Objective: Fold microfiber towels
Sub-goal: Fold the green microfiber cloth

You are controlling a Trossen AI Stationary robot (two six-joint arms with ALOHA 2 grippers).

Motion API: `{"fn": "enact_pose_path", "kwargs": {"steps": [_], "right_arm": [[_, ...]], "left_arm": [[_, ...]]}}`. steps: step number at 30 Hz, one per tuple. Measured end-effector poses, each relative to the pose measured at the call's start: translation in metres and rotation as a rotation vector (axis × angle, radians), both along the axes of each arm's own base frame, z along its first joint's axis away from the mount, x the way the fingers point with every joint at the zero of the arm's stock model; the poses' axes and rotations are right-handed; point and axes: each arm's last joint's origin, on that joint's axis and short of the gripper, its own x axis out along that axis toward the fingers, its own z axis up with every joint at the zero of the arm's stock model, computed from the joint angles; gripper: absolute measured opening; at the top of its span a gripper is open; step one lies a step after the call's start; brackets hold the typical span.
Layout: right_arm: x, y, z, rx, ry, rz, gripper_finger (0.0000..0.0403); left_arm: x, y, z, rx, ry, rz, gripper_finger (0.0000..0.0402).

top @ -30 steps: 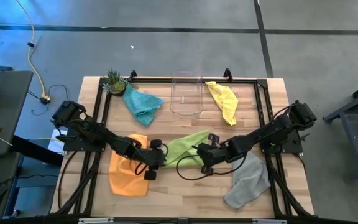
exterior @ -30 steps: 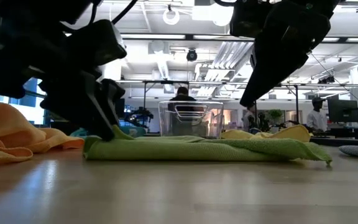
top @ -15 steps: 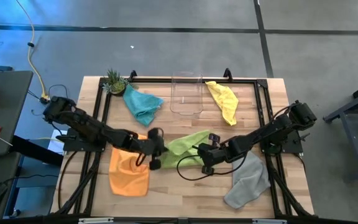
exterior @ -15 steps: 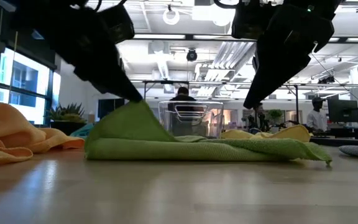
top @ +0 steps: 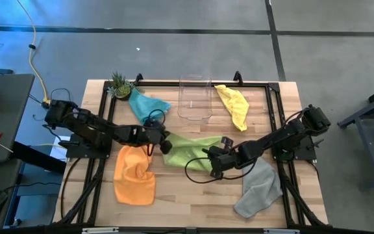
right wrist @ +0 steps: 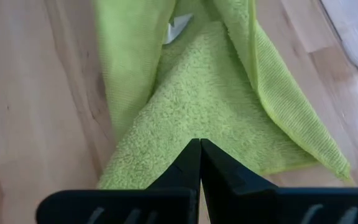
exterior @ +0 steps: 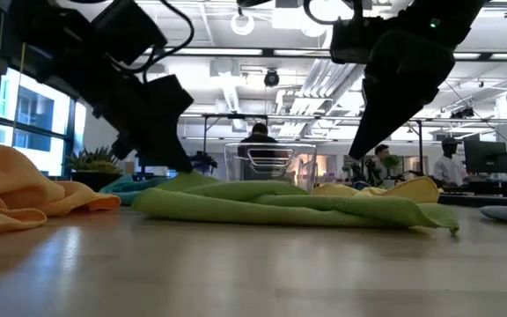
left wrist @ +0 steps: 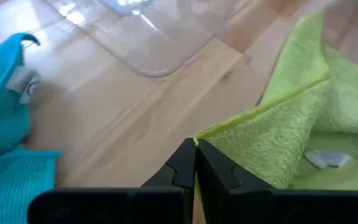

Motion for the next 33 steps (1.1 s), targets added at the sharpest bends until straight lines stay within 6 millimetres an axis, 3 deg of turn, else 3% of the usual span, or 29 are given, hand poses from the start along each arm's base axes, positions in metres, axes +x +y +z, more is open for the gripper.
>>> {"fn": "enact_pose_path", "kwargs": {"steps": [11,17,25,30,33], "right_arm": [[0.0,-0.004,0.0,0.001,-0.012,-0.063,0.0],[-0.004,-0.006,0.0,0.01,0.036,-0.061,0.0],[-0.016,-0.003,0.017,0.038,0.022,-0.053,0.0],[-0.015,-0.001,0.017,0.03,-0.001,-0.046,0.0],[-0.012,-0.001,0.018,0.012,-0.031,-0.041,0.0]], "left_arm": [[-0.018,0.018,-0.015,-0.036,-0.012,0.135,0.0007],[-0.018,0.016,-0.014,-0.096,0.027,-0.05,0.006],[-0.017,-0.004,0.02,-0.128,-0.108,-0.406,0.0146],[-0.009,-0.016,0.017,-0.163,-0.088,-0.518,0.0156],[0.007,-0.016,0.009,-0.143,-0.035,-0.541,0.0157]]}}
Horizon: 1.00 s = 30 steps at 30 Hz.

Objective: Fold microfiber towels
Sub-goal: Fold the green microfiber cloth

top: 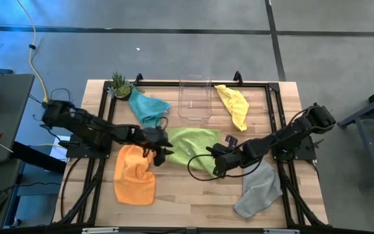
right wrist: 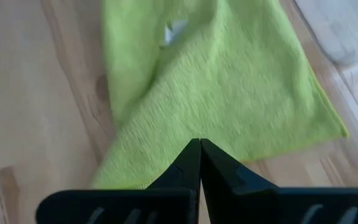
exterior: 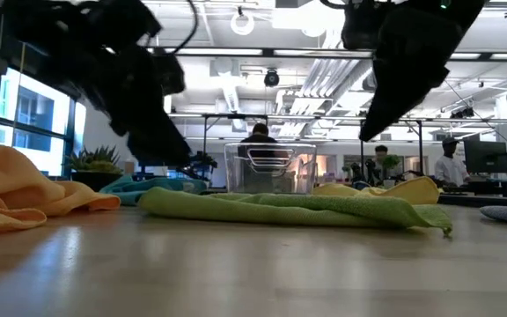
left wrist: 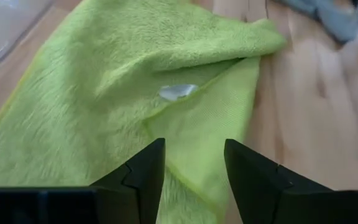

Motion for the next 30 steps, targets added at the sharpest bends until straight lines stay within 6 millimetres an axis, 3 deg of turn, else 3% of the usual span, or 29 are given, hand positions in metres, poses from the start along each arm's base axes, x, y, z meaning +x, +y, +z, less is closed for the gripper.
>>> {"fn": "enact_pose_path", "kwargs": {"steps": [7,12,24,30], "right_arm": [[0.004,0.002,0.002,0.0,-0.038,0.031,0.0],[0.003,0.004,0.002,-0.009,-0.039,0.053,0.0],[0.004,0.006,0.003,-0.014,-0.048,0.074,0.0],[0.004,0.008,0.003,-0.014,-0.049,0.084,0.0]], "left_arm": [[0.035,0.008,-0.008,0.12,0.086,-0.078,0.0157],[0.046,0.013,-0.006,0.209,0.157,-0.156,0.0157],[0.067,0.031,-0.016,0.273,0.283,-0.26,0.0157],[0.065,0.033,-0.021,0.231,0.35,-0.352,0.0152]]}}
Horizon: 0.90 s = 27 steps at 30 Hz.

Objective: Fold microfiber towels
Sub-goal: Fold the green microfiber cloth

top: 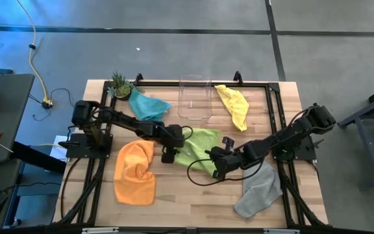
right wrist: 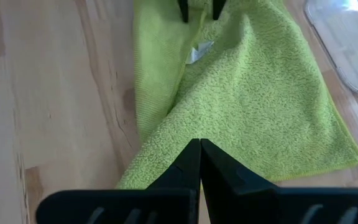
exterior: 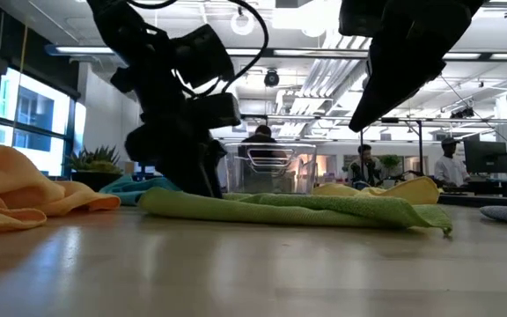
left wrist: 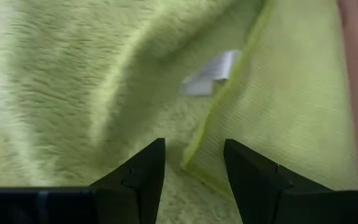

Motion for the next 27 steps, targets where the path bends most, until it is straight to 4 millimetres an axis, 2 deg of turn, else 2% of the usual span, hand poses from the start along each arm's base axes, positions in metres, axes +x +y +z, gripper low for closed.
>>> {"fn": "enact_pose_path", "kwargs": {"steps": [5,12,19,23,27], "right_arm": [[0.0,0.0,0.0,-0.004,0.002,0.006,0.0],[0.0,0.0,0.0,-0.001,0.007,0.011,0.0],[-0.006,-0.002,0.002,-0.005,0.04,-0.004,0.0],[-0.004,-0.007,0.001,0.003,0.045,-0.036,0.0],[0.002,-0.015,-0.004,0.012,0.055,-0.061,0.0]], "left_arm": [[-0.002,-0.002,-0.001,0.008,0.027,-0.035,0.0111],[-0.003,-0.014,0.006,0.045,0.013,-0.125,0.0012],[-0.009,-0.032,0.036,0.063,-0.052,-0.146,0.0019],[-0.013,-0.045,0.051,0.058,-0.089,-0.166,0.0006],[-0.015,-0.057,0.056,0.014,-0.1,-0.147,0.0009]]}}
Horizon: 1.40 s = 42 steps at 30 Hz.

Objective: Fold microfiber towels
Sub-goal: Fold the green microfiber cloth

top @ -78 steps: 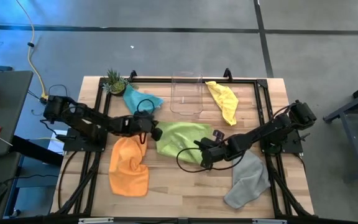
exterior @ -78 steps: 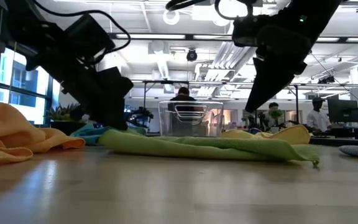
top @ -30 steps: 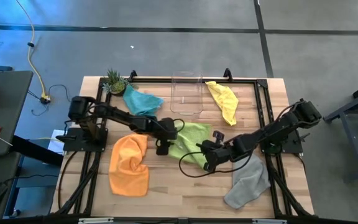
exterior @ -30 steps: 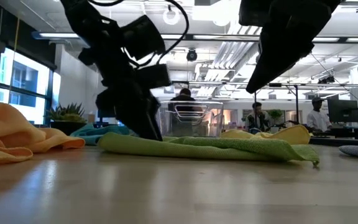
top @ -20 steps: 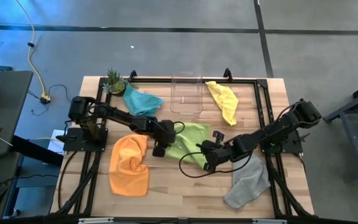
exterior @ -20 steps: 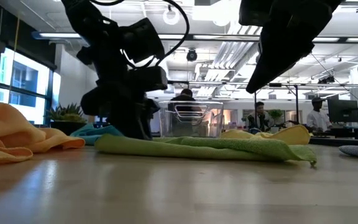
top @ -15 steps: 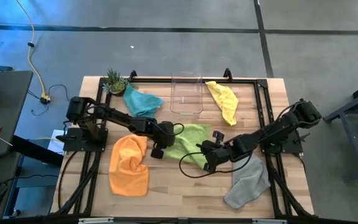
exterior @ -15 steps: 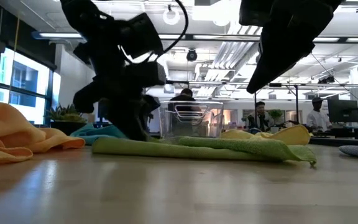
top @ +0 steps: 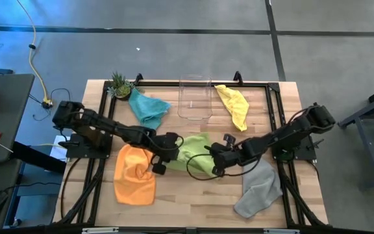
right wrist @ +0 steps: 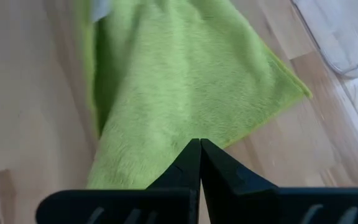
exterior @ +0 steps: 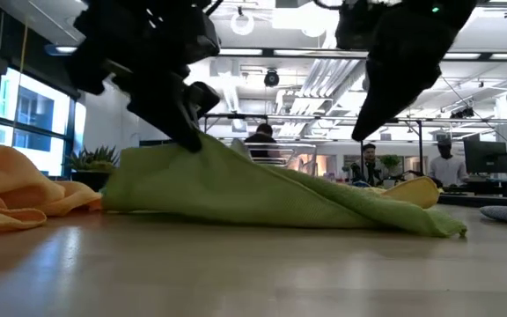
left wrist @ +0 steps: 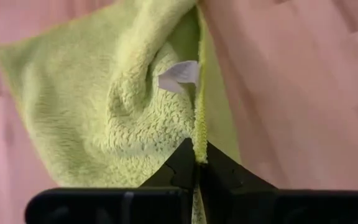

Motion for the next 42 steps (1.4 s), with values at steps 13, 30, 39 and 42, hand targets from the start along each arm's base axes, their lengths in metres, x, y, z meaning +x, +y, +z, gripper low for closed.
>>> {"fn": "enact_pose_path", "kwargs": {"steps": [13,30,39,42], "right_arm": [[0.036,-0.033,-0.028,-0.011,-0.015,0.034,0.0],[0.052,-0.088,-0.084,-0.046,0.15,-0.133,0.0],[0.032,-0.08,-0.081,-0.057,0.266,-0.278,0.0],[0.025,-0.077,-0.08,-0.072,0.308,-0.315,0.0]], "left_arm": [[-0.005,-0.021,-0.002,-0.021,0.04,-0.031,0.0138],[-0.028,-0.041,-0.016,0.017,0.107,0.038,0.0103],[-0.052,-0.026,-0.019,0.047,-0.002,0.201,0.0078],[-0.055,-0.019,-0.029,0.026,-0.018,0.232,0.0071]]}}
